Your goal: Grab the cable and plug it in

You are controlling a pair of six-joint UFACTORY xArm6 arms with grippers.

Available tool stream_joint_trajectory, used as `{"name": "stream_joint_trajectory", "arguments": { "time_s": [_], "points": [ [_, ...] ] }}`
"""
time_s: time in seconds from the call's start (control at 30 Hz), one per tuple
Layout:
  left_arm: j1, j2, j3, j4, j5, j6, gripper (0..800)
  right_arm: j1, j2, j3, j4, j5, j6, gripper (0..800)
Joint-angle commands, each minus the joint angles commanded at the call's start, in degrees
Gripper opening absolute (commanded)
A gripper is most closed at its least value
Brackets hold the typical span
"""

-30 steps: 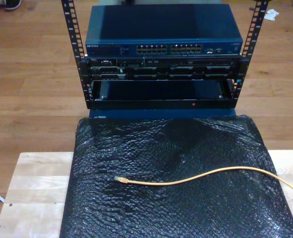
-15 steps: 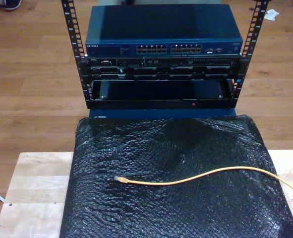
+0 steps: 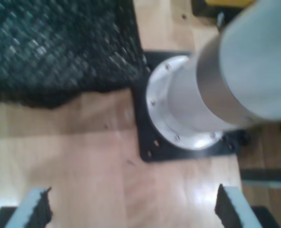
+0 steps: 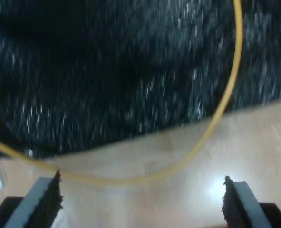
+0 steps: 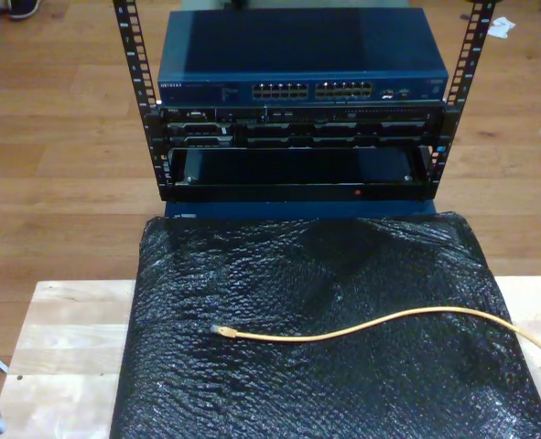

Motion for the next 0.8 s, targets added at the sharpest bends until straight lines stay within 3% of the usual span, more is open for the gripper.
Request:
{"name": "stream_joint_trajectory", "arguments": {
  "time_s": [0.53, 0.8],
  "points": [
    [-9.14, 0.79, 0.09, -0.53, -0.44, -10.2, 800, 21.1, 4.84, -1.23, -0.09, -11.52, 21.19, 796],
    [-9.49, 2.37, 0.26, -1.49, -1.14, -11.87, 800, 30.59, 10.55, -2.55, -0.18, -18.55, 25.67, 791]
  ]
}}
